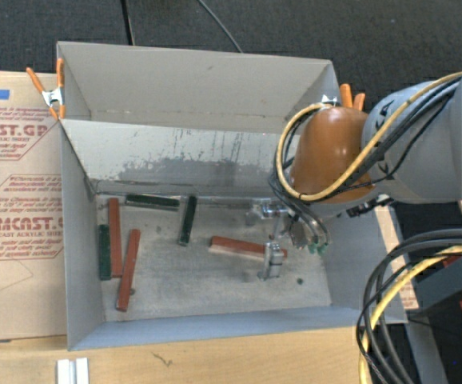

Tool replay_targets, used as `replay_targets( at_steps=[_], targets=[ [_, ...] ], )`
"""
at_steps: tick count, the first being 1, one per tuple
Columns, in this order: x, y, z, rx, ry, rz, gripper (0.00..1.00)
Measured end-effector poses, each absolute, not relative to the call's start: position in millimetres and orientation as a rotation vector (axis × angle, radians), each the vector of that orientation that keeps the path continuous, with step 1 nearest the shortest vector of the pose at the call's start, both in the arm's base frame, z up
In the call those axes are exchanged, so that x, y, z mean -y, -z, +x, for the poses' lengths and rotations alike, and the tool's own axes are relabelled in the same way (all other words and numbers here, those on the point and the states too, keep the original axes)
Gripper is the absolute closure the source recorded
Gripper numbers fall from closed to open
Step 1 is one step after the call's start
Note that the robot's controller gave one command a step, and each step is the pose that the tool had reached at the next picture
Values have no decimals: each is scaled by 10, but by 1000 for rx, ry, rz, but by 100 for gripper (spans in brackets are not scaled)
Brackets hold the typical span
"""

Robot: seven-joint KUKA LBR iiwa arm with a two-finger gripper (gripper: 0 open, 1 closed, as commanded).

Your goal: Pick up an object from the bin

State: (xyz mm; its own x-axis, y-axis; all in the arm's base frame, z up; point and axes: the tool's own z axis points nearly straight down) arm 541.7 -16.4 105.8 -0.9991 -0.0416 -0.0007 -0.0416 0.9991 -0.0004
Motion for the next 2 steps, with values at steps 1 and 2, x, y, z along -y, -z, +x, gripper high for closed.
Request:
replay_targets(
  at_steps=[1,2],
  targets=[
    [54,-726,5639,-3135,-2,142,0],
    [-1,-706,5348,-3140,0,-18,100]
  ],
)
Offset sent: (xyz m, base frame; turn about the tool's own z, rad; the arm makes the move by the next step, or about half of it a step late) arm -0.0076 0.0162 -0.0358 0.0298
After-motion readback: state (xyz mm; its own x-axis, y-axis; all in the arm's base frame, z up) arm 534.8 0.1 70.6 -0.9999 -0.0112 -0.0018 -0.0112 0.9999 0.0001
